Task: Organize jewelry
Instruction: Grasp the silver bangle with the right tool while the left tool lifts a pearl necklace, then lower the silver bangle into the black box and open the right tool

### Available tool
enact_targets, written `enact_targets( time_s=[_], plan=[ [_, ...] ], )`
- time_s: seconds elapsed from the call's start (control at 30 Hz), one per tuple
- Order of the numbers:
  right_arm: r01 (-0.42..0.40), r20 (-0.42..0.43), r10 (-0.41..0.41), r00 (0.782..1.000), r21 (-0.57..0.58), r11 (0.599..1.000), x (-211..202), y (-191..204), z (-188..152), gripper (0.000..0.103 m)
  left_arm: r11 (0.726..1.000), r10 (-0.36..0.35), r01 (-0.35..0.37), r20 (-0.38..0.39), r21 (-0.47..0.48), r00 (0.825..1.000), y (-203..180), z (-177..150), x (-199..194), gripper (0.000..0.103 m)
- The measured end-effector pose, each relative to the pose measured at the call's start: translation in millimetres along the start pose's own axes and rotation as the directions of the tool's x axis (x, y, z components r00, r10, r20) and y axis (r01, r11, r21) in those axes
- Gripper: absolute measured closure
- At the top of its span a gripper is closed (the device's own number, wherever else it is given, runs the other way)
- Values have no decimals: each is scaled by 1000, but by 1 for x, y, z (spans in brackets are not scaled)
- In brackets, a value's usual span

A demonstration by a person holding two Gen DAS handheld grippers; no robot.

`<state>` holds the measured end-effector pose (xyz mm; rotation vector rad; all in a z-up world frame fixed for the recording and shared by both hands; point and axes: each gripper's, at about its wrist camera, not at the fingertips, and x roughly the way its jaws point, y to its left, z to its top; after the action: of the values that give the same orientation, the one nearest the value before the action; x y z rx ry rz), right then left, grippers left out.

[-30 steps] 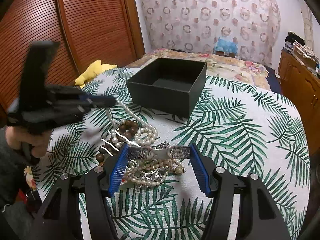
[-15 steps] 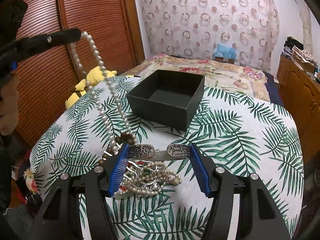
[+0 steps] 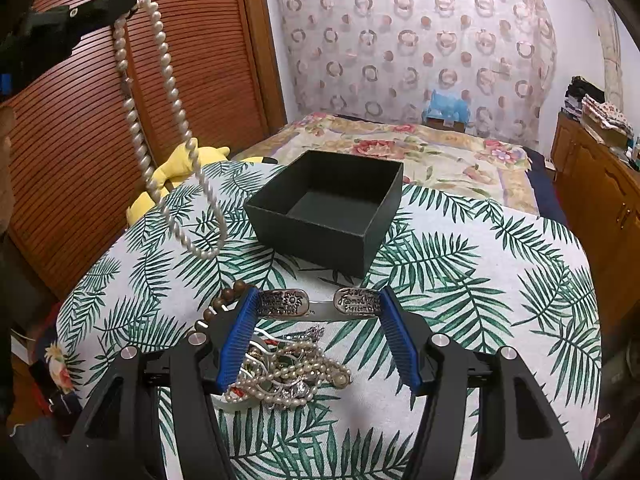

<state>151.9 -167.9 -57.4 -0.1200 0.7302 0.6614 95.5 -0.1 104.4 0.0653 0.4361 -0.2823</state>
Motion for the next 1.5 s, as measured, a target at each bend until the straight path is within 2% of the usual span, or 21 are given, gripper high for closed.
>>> enact_targets(
  time_s=[0.2, 0.4, 0.73, 0.77, 0.8, 0.87, 0.97, 1.17, 1.5],
  plan=[
    [4, -5, -4, 1000, -9, 1000, 15, -6, 15, 40, 999, 37, -37, -2, -5, 999, 8, 5, 11, 96],
    [-1, 17, 1, 1000, -9, 1000, 37, -16, 45, 40, 998, 59, -59, -4, -17, 998, 18, 15, 25, 96],
    [-36, 17, 35, 999, 7, 999, 93, -26, 86, 39, 996, 85, -85, -13, -9, 996, 29, 37, 53, 96],
    [-38, 15, 38, 999, 2, 999, 97, -26, 87, 38, 996, 85, -85, -17, -10, 996, 30, 39, 57, 96],
    [-34, 14, 34, 999, -1, 999, 99, -26, 88, 30, 996, 84, -84, -23, -12, 996, 31, 39, 62, 96],
    [-27, 22, 27, 999, 5, 1000, 99, -28, 89, 21, 996, 84, -84, -30, -12, 996, 34, 43, 68, 96],
    [-43, 38, 43, 998, 10, 999, 88, -32, 84, 21, 996, 85, -85, -32, -10, 996, 33, 46, 73, 96],
    [-2, 43, 2, 999, -13, 1000, 61, -40, 72, 21, 996, 87, -87, -9, 15, 996, 26, 56, 81, 96],
    [3, 49, -1, 999, -32, 999, 35, -38, 56, 21, 995, 97, -96, -72, 20, 993, 25, 48, 121, 96]
  ],
)
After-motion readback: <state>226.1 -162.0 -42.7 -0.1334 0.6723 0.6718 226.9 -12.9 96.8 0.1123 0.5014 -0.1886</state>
